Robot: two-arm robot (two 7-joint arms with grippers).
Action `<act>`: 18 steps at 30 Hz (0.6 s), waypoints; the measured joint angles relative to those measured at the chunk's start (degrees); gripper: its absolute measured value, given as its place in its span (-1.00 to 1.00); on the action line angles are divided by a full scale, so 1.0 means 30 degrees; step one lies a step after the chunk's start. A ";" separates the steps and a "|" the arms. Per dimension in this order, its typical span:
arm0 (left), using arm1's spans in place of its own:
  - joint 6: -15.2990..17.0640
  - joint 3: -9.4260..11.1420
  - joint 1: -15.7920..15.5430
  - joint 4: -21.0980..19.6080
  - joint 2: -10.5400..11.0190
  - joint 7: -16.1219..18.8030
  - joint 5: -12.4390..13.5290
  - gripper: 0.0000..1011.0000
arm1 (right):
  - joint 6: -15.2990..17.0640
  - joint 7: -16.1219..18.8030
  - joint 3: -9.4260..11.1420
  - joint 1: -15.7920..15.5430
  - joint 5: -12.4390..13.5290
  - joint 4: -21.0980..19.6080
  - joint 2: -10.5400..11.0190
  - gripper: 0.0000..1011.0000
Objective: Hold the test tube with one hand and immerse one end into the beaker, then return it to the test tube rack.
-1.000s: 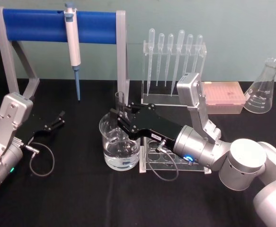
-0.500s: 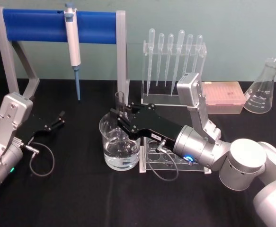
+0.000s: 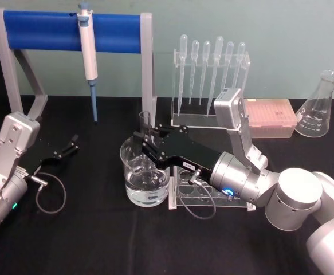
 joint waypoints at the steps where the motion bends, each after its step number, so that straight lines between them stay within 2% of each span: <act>1: 0.0001 0.0000 -0.0001 0.0000 0.0000 0.0000 0.0000 0.98 | 0.0000 -0.0001 0.0000 -0.0001 0.0000 0.0000 0.0000 -0.55; 18: 0.0001 0.0000 0.0000 0.0000 0.0000 0.0000 0.0001 0.98 | 0.0000 0.0000 0.0000 0.0000 0.0000 0.0000 0.0000 -0.55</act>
